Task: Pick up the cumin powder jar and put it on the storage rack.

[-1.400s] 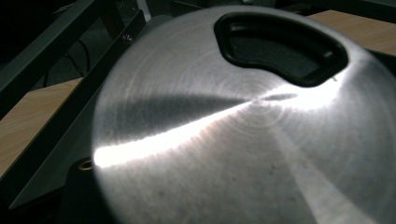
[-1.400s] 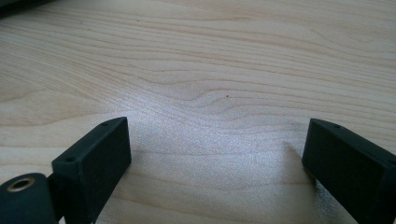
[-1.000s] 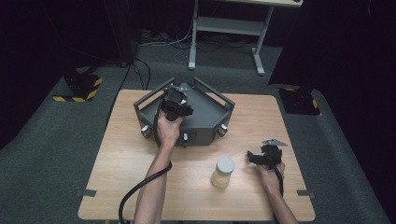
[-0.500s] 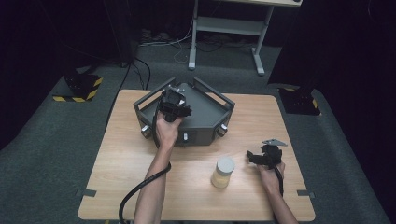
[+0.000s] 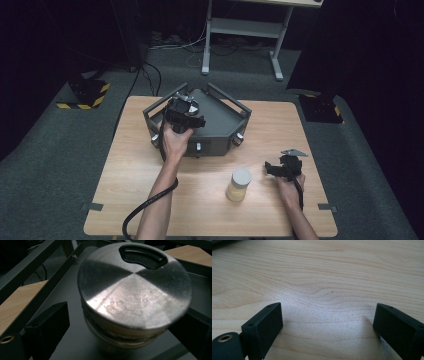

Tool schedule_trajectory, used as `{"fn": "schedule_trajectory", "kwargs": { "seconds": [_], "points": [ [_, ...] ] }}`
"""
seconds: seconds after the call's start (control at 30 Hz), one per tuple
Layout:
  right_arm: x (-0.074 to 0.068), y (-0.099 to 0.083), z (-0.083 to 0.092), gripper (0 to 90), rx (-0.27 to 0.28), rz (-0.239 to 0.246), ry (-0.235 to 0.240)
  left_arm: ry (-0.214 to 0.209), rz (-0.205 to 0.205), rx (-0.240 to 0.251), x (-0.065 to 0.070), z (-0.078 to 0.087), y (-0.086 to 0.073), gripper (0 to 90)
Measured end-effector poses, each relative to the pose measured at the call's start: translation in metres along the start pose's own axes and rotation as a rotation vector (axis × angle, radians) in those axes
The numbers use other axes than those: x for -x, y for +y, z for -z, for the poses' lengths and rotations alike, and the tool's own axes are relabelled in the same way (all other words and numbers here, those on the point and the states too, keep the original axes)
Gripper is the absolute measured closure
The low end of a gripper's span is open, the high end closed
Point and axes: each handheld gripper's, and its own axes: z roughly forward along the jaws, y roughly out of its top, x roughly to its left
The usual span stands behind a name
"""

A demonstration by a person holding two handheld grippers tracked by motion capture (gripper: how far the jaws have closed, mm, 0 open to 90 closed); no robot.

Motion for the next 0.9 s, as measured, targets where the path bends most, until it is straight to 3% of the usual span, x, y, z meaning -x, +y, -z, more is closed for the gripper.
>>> {"fn": "schedule_trajectory", "kwargs": {
  "seconds": [0.33, 0.63, 0.9],
  "points": [
    [0.0, 0.0, 0.0, 8.4, 0.0, -0.001, -0.001, -0.036, 0.004, 0.038, -0.01, 0.027, -0.015, 3.1],
    [0.0, 0.0, 0.0, 8.5, -0.001, -0.001, -0.001, -0.025, -0.051, 0.072, -0.009, 0.048, -0.035, 1.3],
    [0.0, 0.0, 0.0, 8.5, -0.001, -0.001, -0.001, -0.056, -0.065, 0.106, -0.009, 0.061, -0.058, 0.5]
  ]
}}
